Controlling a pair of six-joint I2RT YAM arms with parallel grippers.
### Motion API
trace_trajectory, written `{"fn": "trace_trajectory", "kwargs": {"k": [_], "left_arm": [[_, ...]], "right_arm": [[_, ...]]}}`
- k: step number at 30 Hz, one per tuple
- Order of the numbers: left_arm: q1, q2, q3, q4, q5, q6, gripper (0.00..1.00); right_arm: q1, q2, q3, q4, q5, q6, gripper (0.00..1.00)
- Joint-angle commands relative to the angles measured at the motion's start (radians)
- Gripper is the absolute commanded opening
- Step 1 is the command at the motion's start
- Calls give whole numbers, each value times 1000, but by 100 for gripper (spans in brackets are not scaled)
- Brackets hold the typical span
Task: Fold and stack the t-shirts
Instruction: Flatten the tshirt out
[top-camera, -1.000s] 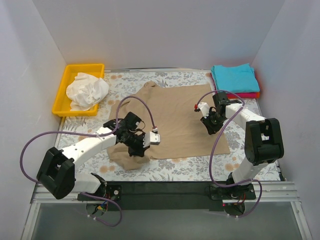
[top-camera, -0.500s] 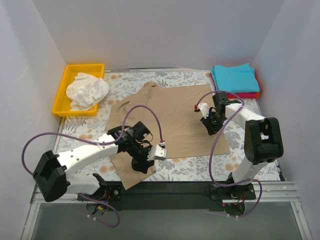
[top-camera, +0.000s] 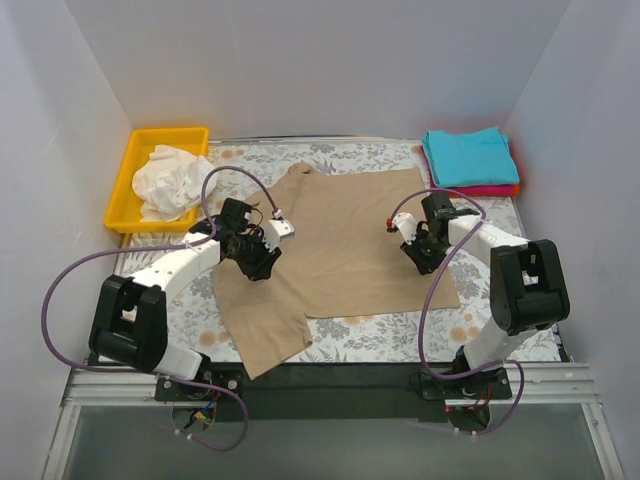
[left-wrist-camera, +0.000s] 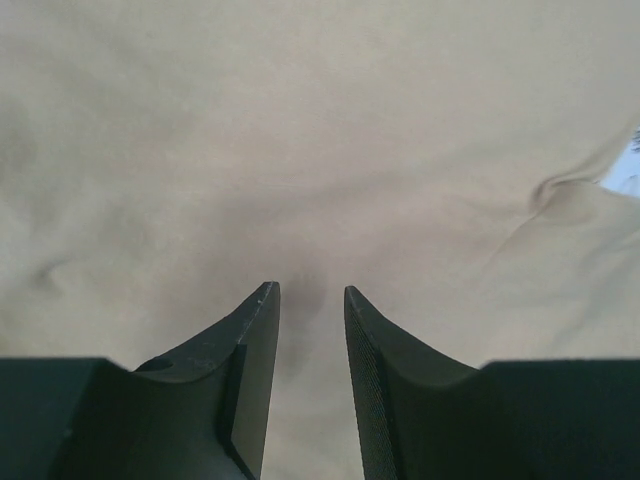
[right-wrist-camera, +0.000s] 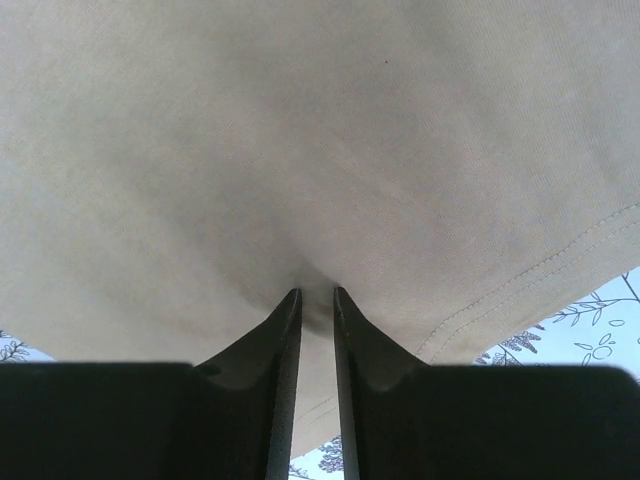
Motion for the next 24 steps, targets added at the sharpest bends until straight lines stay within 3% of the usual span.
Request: {"fn": "trace_trajectory", "kwargs": {"k": [1, 8, 15, 17, 20, 21, 24], "left_arm": [[-4, 35, -46, 83, -78, 17, 31], [-60, -50, -199, -81, -85, 181, 26], [-109, -136, -180, -346, 51, 254, 25], [-108, -146, -126, -416, 111, 267, 23], [-35, -92, 65, -385, 186, 212, 23], [-8, -5, 203, -366, 207, 143, 24], [105, 197, 420, -296, 307, 29, 27]], "right_arm": [[-4, 45, -124, -84, 90, -44, 22], [-3, -79, -229, -159, 113, -133, 21], [-1, -216, -272, -360, 54, -266, 21], [-3, -262, -214, -429, -30, -320, 21], [-4, -277, -108, -458, -127, -308, 22], [-7, -262, -12, -455, -159, -271, 22], [-25, -152, 174, -419, -190, -158, 22]]}}
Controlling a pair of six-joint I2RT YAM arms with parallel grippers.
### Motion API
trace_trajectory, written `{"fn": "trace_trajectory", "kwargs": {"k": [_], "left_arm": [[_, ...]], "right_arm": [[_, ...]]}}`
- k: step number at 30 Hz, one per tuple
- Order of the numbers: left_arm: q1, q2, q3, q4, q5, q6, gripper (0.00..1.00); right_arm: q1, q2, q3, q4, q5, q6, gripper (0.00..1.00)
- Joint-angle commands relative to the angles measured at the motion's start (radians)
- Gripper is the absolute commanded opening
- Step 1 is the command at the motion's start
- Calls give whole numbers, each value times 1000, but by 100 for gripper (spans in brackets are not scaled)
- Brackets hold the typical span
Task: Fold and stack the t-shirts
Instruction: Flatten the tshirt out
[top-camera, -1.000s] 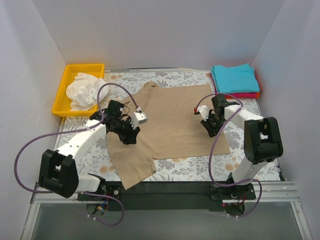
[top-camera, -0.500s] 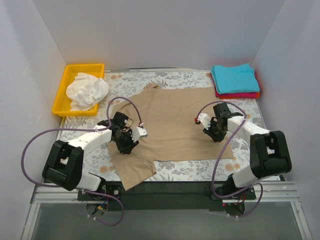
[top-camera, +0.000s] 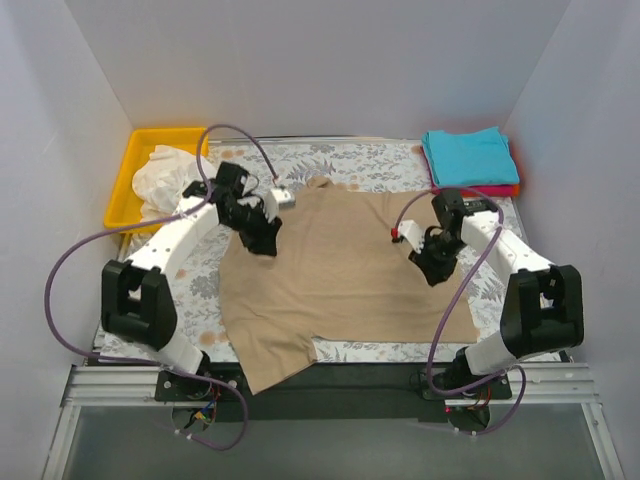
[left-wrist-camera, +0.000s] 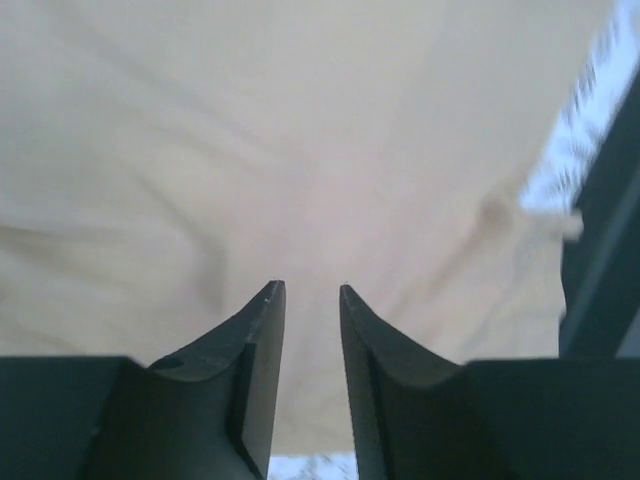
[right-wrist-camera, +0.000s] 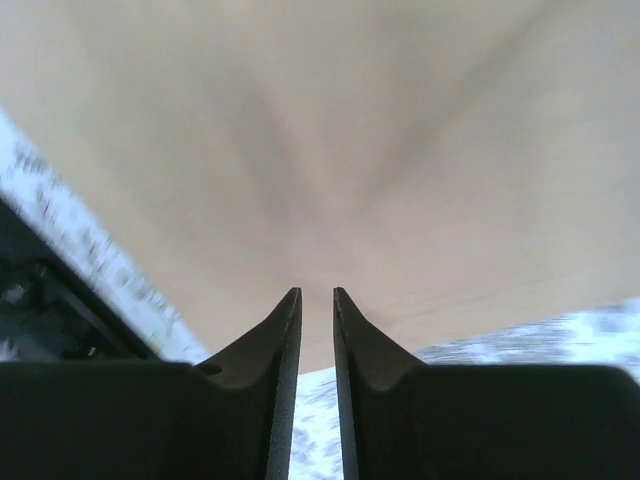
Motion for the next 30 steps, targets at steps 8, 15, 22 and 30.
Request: {"fn": "trace_trajectory", "kwargs": {"k": [8, 15, 22, 30], "left_arm": [[154, 497, 589, 484, -8, -562, 37], [152, 731, 749, 575, -51, -663, 42], [111, 809, 743, 620, -107, -638, 43], [120, 780, 671, 656, -193, -631, 38]], "right_arm": [[-44, 321, 480, 99, -98, 287, 21], [-46, 375, 537, 113, -127, 328, 21], [-46, 352, 489, 122, -121, 324, 21], [-50, 341, 472, 120, -119, 320, 21]]}}
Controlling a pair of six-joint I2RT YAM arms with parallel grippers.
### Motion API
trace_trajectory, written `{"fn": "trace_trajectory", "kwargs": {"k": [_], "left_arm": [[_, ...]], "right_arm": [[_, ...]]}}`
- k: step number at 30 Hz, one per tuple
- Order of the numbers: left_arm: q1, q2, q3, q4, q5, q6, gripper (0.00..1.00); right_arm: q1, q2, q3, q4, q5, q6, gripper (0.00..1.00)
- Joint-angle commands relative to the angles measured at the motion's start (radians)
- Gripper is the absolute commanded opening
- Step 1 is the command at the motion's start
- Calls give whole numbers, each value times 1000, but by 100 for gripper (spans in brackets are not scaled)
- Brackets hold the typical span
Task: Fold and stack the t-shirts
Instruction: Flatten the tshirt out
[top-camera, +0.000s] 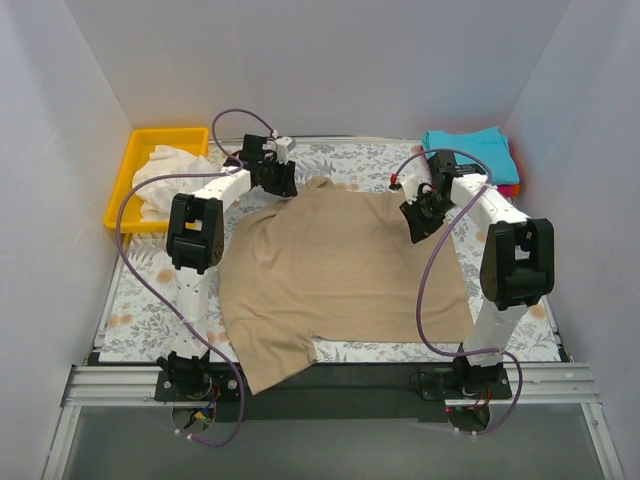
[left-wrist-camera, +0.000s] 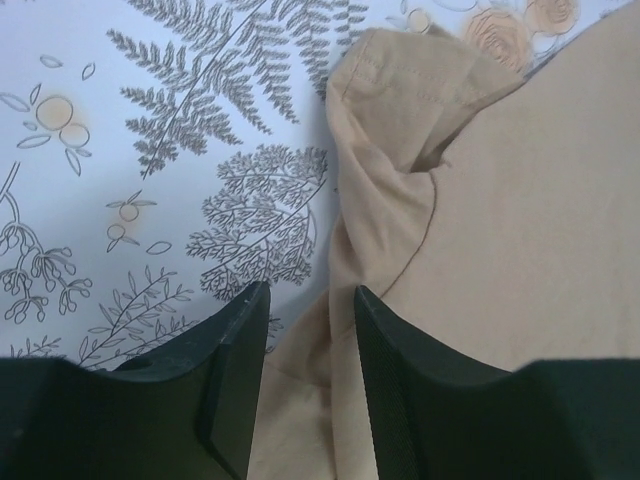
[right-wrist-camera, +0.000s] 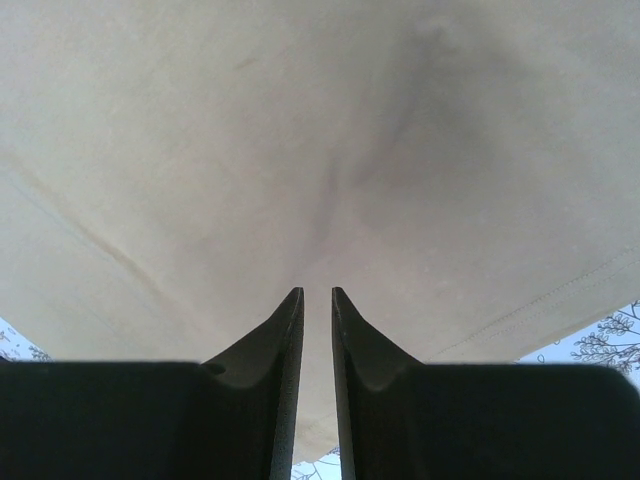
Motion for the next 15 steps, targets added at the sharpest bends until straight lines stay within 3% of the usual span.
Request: {"fn": "trace_trajectory", "kwargs": {"k": [1, 15], "left_arm": [[19, -66, -43, 25, -59, 14, 37], [76, -152, -159, 33, 85, 46, 36]], "right_arm": [[-3, -43, -17, -4, -24, 4, 21], [-4, 28, -125, 43, 39, 10, 18]]}}
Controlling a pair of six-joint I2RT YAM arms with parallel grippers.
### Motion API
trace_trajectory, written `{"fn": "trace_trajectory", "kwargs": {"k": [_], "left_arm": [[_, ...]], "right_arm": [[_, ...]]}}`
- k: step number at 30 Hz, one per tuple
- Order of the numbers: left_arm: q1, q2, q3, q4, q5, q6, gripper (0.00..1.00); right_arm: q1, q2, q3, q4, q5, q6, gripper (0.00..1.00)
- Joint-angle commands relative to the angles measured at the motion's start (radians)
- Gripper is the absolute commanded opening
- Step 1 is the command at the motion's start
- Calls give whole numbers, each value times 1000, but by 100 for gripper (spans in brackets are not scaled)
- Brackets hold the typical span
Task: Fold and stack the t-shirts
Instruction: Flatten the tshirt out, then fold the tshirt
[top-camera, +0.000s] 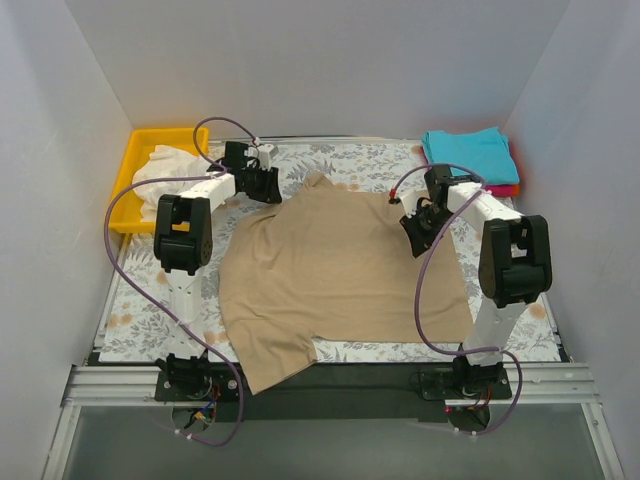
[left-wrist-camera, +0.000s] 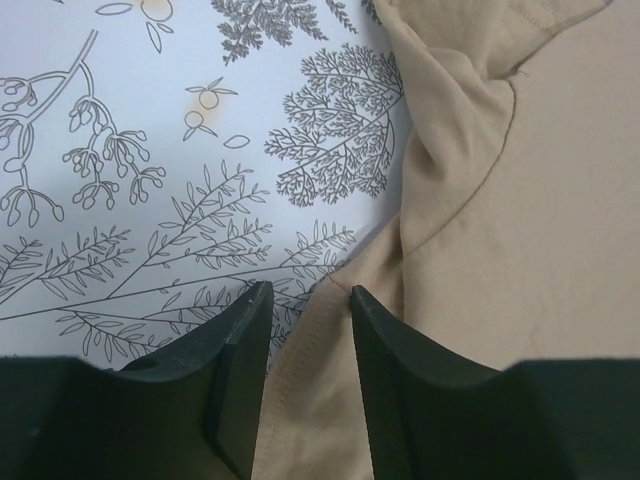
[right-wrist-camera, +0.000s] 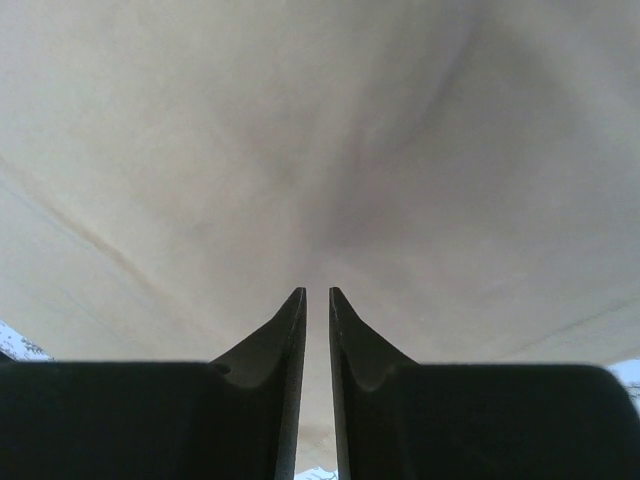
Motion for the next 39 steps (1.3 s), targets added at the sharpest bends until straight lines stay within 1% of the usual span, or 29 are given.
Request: {"fn": "trace_trajectory", "kwargs": {"k": [1, 5, 8, 9, 10, 11, 13, 14, 15, 21, 24, 26, 30, 34, 35, 37, 39], "left_arm": [[2, -93, -12, -20, 66, 38, 36], [-1, -84, -15, -43, 115, 56, 36], [-10, -70, -12, -48, 115, 61, 36], [-10, -67, -11, -48, 117, 61, 35], [-10, -59, -6, -51, 114, 56, 32], [-10, -48, 3, -53, 99, 55, 21], [-8, -36, 20, -56, 34, 56, 12], [-1, -35, 31, -56, 17, 55, 4], [7, -36, 34, -56, -7, 55, 0], [88, -103, 8, -16, -124, 33, 0], [93, -125, -32, -22, -184, 96, 0], [94, -146, -86, -22, -223, 128, 0], [107, -177, -150, -7, -300, 121, 0], [121, -219, -219, 59, -374, 114, 0], [122, -231, -233, 67, -378, 130, 0], [122, -234, -221, 53, -319, 151, 0], [122, -235, -195, 35, -244, 162, 12]], "right_arm": [[-4, 20, -49, 22, 26, 0, 18], [-3, 34, -70, 49, 52, 3, 18], [-4, 49, -89, 62, 75, 5, 18], [-3, 57, -92, 63, 90, 5, 18], [-4, 62, -101, 63, 98, 5, 18], [-4, 62, -109, 68, 106, -1, 18], [-4, 60, -120, 74, 125, -4, 18], [-7, 60, -132, 77, 129, -6, 18], [-9, 60, -136, 80, 135, -7, 18], [-12, 62, -163, 88, 161, -9, 18], [-14, 65, -173, 89, 175, -10, 17], [-14, 68, -181, 89, 179, -12, 17], [-12, 62, -193, 86, 187, -15, 17], [-14, 56, -205, 86, 195, -24, 17], [-12, 53, -206, 86, 195, -26, 17], [-14, 48, -206, 82, 195, -27, 17], [-14, 45, -204, 80, 192, -32, 17]]}}
